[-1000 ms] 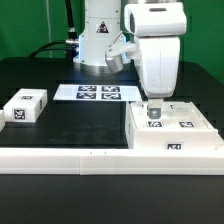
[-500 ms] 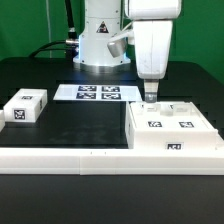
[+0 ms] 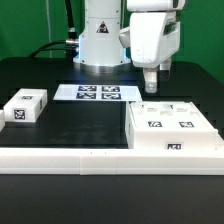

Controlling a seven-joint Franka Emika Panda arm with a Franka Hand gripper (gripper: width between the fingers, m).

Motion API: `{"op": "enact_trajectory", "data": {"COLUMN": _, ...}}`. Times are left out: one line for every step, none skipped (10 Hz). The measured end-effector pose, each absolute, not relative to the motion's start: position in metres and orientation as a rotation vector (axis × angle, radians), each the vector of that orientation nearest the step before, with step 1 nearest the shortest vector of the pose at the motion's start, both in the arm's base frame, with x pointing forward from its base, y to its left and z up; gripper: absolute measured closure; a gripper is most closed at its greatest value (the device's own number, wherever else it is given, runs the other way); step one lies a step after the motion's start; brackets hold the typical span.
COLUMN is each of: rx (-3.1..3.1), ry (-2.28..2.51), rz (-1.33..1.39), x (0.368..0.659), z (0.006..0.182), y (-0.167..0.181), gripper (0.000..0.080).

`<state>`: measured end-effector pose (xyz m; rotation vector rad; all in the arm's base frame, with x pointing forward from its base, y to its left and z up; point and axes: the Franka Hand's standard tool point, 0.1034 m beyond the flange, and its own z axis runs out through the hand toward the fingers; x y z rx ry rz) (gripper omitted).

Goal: Assemble cabinet

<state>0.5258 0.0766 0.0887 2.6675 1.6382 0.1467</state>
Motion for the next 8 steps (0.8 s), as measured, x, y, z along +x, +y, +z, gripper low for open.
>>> {"op": "enact_trajectory", "data": {"rx": 2.791, "ry": 1.442, "rz": 0.148, "x": 0.525, "z": 0.088, "y": 0.077, "gripper": 0.0002}}
{"op": "enact_trajectory", "data": {"rx": 2.913, "ry": 1.189, "rz": 0.202, "x": 0.516, "z": 0.085, "y": 0.078, "gripper": 0.0002}}
{"op": "enact_trajectory", "data": {"rx": 3.036, "ry": 0.881, "rz": 0.186, "x": 0.507, "z": 0.083, "y": 0.081, "gripper": 0.0002}}
{"op": "enact_trajectory", "data": {"rx": 3.13, "ry": 0.577, "rz": 0.185, "x": 0.505, "z": 0.081, "y": 0.085, "gripper": 0.0002}}
{"op": "enact_trajectory", "data": {"rx": 3.177, "ry": 0.399, "rz": 0.182, "x": 0.506, "z": 0.082, "y": 0.086, "gripper": 0.0002}}
{"op": "enact_trajectory", "data": {"rx": 3.204, "ry": 0.286, "rz": 0.177, "x": 0.505, "z": 0.082, "y": 0.088, "gripper": 0.0002}}
{"op": "enact_trajectory", "data": {"rx": 3.236, "ry": 0.076, "rz": 0.165, "x": 0.504, "z": 0.081, "y": 0.091, "gripper": 0.0002}}
{"op": "enact_trajectory", "data": {"rx": 3.238, "ry": -0.091, "rz": 0.101, "x": 0.496, "z": 0.077, "y": 0.096, "gripper": 0.0002}}
